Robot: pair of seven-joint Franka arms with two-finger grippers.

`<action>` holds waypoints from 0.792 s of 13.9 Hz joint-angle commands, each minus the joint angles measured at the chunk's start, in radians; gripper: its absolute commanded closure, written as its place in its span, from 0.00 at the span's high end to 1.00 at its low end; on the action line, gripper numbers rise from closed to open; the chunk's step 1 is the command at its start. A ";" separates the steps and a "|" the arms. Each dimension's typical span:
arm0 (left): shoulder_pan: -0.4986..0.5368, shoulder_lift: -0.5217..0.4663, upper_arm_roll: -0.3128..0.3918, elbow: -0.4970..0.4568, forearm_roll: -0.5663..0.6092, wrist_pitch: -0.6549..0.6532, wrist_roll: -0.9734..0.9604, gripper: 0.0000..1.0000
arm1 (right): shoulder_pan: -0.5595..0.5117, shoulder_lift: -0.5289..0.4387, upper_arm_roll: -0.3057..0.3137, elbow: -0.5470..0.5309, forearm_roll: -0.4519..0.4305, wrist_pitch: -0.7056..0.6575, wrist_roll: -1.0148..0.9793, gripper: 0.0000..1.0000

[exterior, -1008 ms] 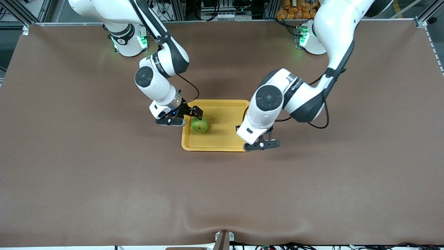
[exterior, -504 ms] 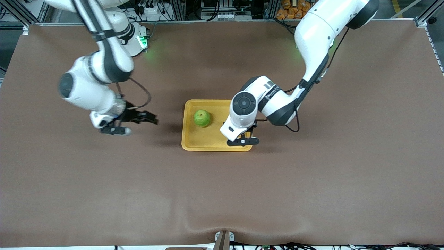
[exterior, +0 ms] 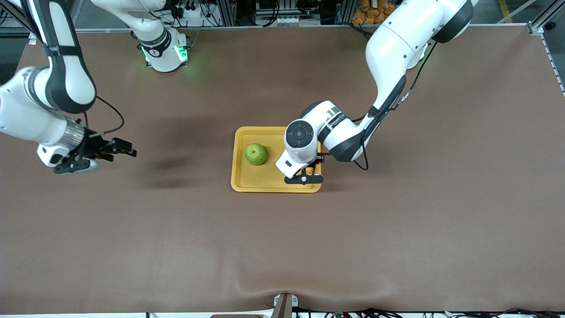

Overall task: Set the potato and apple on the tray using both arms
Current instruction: 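Release the apple on the tray while the left gripper lowers the potato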

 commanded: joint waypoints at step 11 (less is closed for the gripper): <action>-0.023 0.027 0.034 0.020 0.041 0.000 -0.035 1.00 | 0.004 -0.108 0.024 0.435 -0.223 -0.554 0.276 1.00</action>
